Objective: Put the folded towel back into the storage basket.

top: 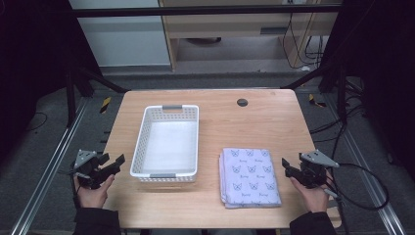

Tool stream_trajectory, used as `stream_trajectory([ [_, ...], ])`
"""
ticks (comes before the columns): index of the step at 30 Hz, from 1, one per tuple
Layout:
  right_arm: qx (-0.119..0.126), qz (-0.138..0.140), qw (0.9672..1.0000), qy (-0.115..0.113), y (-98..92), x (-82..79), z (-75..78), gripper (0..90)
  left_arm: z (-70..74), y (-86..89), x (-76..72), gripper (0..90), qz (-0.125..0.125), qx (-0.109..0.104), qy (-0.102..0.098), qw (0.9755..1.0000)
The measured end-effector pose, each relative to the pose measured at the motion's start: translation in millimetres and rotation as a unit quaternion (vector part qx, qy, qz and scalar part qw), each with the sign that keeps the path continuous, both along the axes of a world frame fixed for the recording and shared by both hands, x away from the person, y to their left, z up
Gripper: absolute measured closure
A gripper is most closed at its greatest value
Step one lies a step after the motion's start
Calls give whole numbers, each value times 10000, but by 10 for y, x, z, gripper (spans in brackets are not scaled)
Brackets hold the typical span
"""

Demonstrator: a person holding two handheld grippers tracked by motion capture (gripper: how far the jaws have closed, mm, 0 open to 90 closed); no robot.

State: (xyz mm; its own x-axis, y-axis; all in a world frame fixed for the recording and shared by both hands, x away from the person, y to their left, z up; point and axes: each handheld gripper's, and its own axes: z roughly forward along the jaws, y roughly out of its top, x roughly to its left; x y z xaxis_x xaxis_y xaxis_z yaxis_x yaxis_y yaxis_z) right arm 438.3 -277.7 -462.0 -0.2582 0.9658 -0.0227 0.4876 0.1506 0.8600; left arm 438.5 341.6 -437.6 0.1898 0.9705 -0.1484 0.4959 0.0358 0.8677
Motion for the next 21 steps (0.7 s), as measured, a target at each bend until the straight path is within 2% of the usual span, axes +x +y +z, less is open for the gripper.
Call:
stream_trajectory([
  [2,-20,29,10000,1,3,3,-2,308,18,-12,-9,358,7,40,-24,10000],
  [5,-12,53,10000,-7,12,8,7,291,77,-47,-36,359,-69,-49,-106,9999],
  [9,-10,95,10000,-10,17,7,8,287,144,-113,-78,361,-147,-41,-232,9996],
  [17,141,219,9996,-108,36,-14,75,291,235,-273,-125,362,-412,22,-337,9986],
  [21,125,272,9995,-118,54,-25,109,304,280,-371,-160,362,-551,34,-410,9976],
])
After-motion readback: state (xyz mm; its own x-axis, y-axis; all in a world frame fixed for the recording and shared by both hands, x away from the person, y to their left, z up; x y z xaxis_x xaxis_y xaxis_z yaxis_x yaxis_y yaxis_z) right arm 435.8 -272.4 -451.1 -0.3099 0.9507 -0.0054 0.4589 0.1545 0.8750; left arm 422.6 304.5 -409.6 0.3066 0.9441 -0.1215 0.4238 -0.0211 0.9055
